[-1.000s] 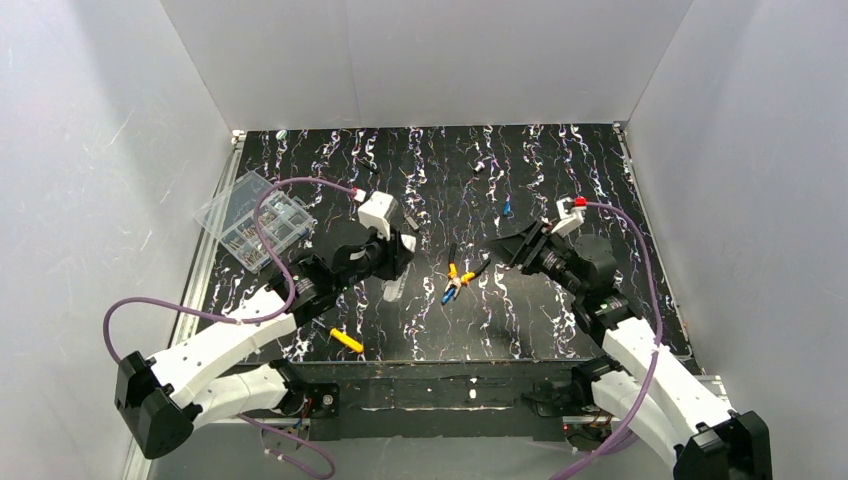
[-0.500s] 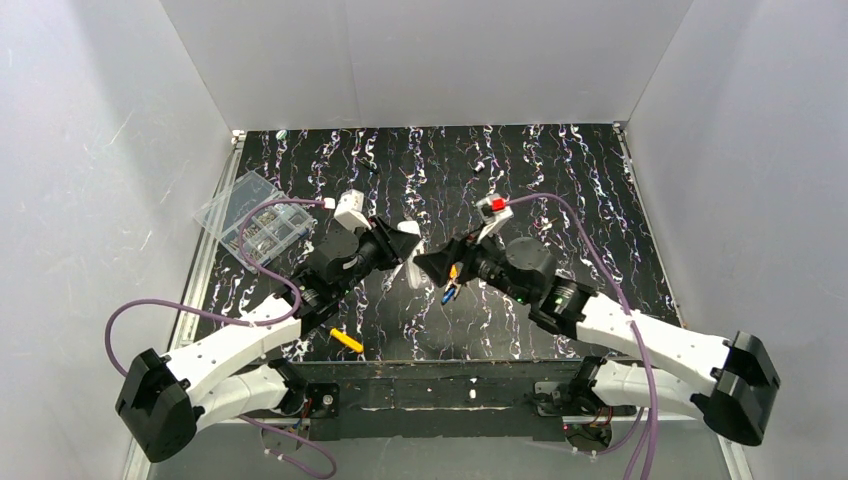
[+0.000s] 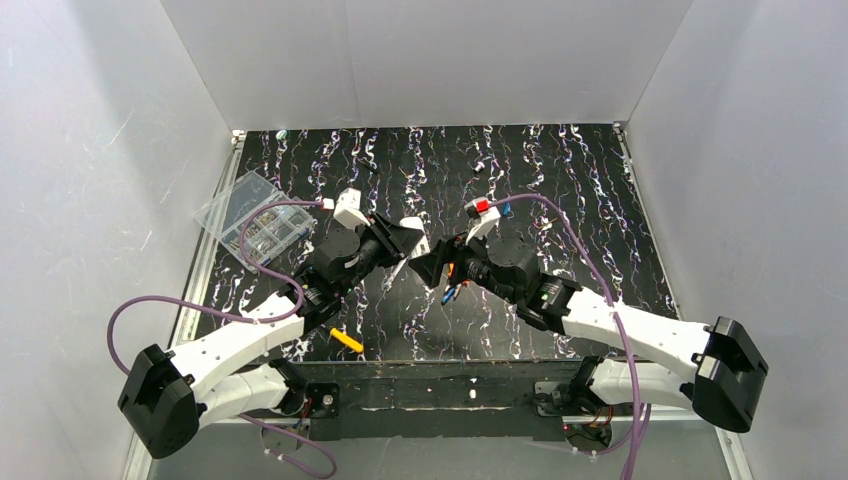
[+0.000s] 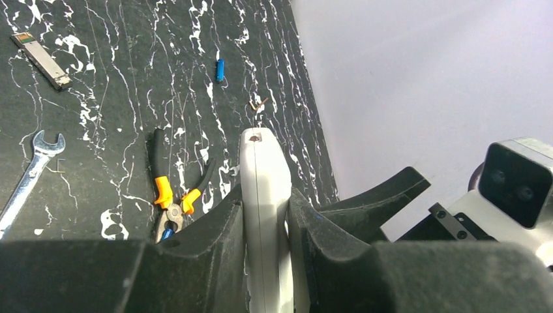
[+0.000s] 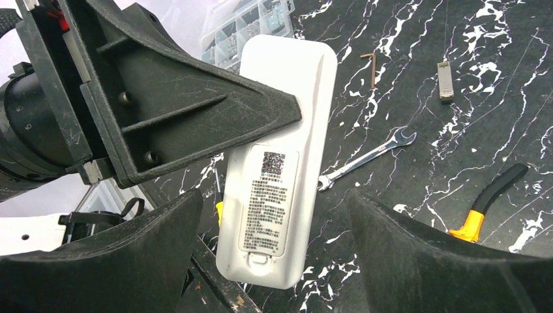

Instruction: Load the batteries into the remote control

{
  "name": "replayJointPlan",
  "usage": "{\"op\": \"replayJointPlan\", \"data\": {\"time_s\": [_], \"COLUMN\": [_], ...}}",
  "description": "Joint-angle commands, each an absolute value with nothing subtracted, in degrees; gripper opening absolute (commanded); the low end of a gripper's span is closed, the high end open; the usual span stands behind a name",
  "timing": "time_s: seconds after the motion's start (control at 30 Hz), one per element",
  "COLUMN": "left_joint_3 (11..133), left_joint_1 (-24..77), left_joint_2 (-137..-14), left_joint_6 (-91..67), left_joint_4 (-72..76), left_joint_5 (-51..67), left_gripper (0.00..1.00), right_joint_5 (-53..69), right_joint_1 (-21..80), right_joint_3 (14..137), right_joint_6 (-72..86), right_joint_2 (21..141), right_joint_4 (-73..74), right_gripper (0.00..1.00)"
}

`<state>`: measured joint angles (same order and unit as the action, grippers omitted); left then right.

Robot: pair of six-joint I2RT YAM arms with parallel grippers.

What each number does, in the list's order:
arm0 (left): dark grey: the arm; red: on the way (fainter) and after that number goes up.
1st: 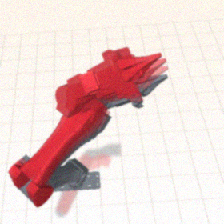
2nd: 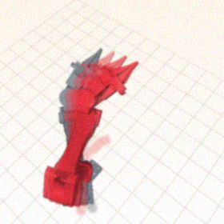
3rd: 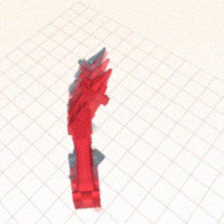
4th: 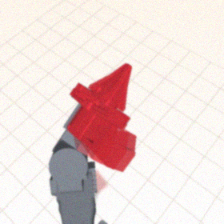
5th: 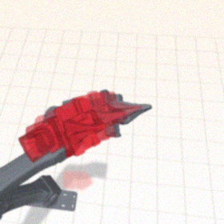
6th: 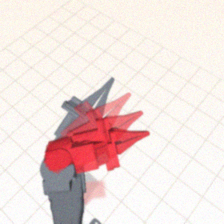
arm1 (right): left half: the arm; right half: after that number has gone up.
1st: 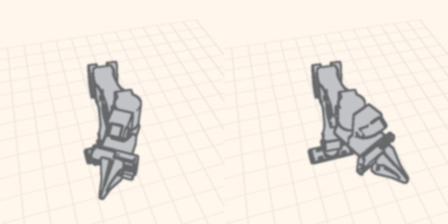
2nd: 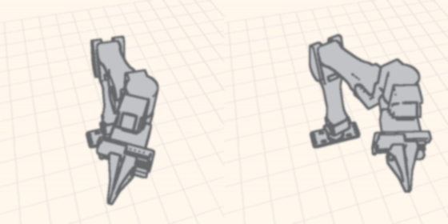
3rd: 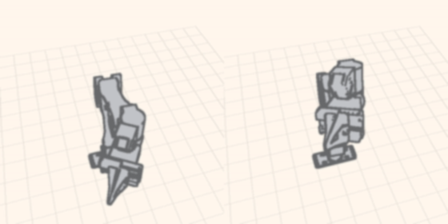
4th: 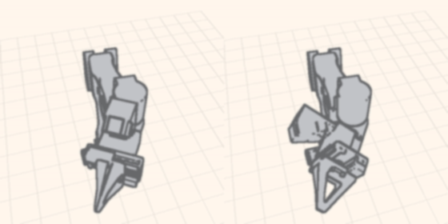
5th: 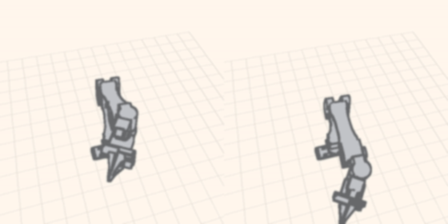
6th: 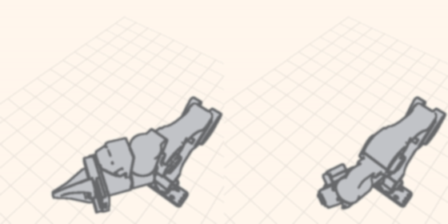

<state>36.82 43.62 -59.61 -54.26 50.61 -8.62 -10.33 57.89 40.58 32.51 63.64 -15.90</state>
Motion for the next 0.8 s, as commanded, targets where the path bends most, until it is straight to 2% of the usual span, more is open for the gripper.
{"op": "replayJointPlan", "data": {"time_s": [0.0, 0.17, 0.33, 0.47, 0.57, 0.67, 0.77], "left_joint_3": [37.67, 37.65, 37.13, 37.04, 36.82, 36.36, 36.25], "left_joint_1": [43.34, 43.38, 43.38, 43.33, 43.33, 43.38, 43.33], "left_joint_2": [-59.35, -59.99, -60.21, -60.50, -60.61, -60.61, -60.75], "left_joint_6": [-55.77, -57.23, -58.08, -58.52, -58.96, -59.61, -60.08], "left_joint_4": [54.93, 55.63, 56.35, 56.90, 57.33, 57.74, 58.04], "left_joint_5": [-10.32, -9.90, -10.23, -10.33, -10.37, -10.54, -10.46], "left_gripper": [0.00, 0.00, 0.00, 0.00, 0.00, 0.00, 0.04], "right_joint_5": [-9.67, -9.47, -9.27, -9.16, -9.10, -6.94, -5.64], "right_joint_1": [58.27, 58.27, 58.27, 58.29, 58.27, 58.25, 58.27], "right_joint_3": [44.08, 44.30, 44.76, 45.00, 45.09, 44.69, 43.64], "right_joint_6": [31.37, 31.55, 31.28, 31.42, 31.37, 29.98, 28.36], "right_joint_2": [64.75, 66.07, 67.05, 67.75, 67.76, 67.19, 66.38], "right_joint_4": [-16.57, -16.43, -15.82, -15.53, -15.47, -16.16, -17.76], "right_gripper": [0.90, 0.90, 0.85, 0.74, 0.63, 0.57, 0.44]}}
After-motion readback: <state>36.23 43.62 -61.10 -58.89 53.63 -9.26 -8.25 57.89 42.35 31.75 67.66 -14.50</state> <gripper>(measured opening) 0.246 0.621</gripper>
